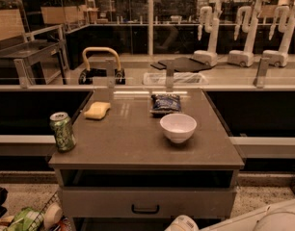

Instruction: Open middle drawer

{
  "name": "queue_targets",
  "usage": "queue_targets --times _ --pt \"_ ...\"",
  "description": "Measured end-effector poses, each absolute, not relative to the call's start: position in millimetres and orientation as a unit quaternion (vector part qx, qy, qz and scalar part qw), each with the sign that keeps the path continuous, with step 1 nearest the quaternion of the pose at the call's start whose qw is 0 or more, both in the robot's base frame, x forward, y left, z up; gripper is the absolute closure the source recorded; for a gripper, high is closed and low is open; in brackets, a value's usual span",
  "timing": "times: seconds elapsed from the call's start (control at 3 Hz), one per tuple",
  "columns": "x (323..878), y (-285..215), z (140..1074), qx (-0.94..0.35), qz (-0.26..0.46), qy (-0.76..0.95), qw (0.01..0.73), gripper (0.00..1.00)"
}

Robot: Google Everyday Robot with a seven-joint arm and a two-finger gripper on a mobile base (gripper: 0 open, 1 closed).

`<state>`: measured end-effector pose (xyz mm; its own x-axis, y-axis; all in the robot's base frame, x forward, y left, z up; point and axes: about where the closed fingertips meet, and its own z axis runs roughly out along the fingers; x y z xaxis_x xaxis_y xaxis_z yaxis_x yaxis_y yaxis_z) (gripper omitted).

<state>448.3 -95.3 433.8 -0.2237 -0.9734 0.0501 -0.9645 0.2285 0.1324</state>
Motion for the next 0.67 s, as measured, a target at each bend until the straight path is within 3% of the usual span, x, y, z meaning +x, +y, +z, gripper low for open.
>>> queue_targets --times 0.33,0.67 --pt "448.2 -95.3 433.7 0.620 -0.036 -0.781 0.061 0.78" --pt "446.7 -95.9 432.3 0.620 -0.037 -0.781 0.063 0.48"
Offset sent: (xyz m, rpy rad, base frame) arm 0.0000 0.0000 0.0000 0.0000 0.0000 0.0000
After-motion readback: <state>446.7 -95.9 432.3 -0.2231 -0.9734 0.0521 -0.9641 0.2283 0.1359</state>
